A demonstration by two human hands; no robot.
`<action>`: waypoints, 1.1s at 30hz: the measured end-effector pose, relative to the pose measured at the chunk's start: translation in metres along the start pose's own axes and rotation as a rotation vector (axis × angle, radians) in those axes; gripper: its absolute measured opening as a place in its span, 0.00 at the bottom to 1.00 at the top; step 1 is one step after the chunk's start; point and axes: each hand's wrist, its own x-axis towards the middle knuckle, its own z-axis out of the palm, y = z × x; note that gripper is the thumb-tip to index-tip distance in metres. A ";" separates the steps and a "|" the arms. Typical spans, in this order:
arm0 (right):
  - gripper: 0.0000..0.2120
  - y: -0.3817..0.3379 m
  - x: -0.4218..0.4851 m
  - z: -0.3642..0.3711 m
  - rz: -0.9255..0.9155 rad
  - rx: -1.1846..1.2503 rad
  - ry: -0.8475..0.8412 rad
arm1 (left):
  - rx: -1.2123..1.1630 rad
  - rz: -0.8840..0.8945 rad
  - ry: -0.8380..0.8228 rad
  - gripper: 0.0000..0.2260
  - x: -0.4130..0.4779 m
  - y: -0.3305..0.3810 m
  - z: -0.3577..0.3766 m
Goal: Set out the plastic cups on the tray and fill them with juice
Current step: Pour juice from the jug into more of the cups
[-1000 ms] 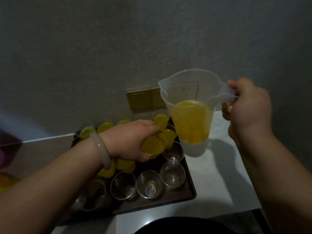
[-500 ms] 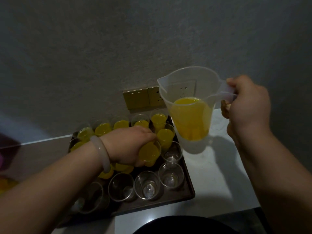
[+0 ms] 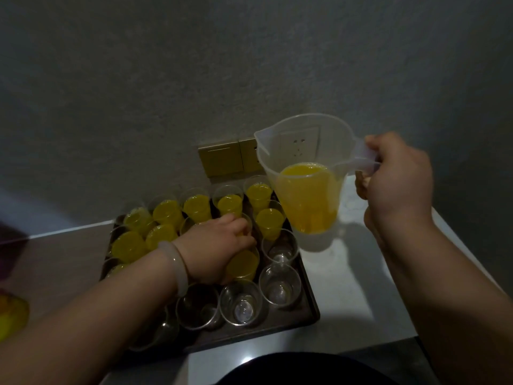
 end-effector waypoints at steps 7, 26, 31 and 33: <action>0.14 0.003 -0.002 0.001 0.009 0.015 -0.004 | 0.021 -0.018 0.002 0.35 0.000 0.000 0.001; 0.14 0.009 0.008 -0.011 -0.019 -0.002 0.014 | -0.118 0.031 0.116 0.32 0.019 0.002 -0.034; 0.14 0.010 0.012 -0.016 -0.013 -0.009 0.018 | -0.071 0.099 0.043 0.35 0.047 0.014 -0.030; 0.14 0.011 0.013 -0.018 -0.012 -0.008 0.024 | -0.053 0.110 0.041 0.36 0.053 0.016 -0.029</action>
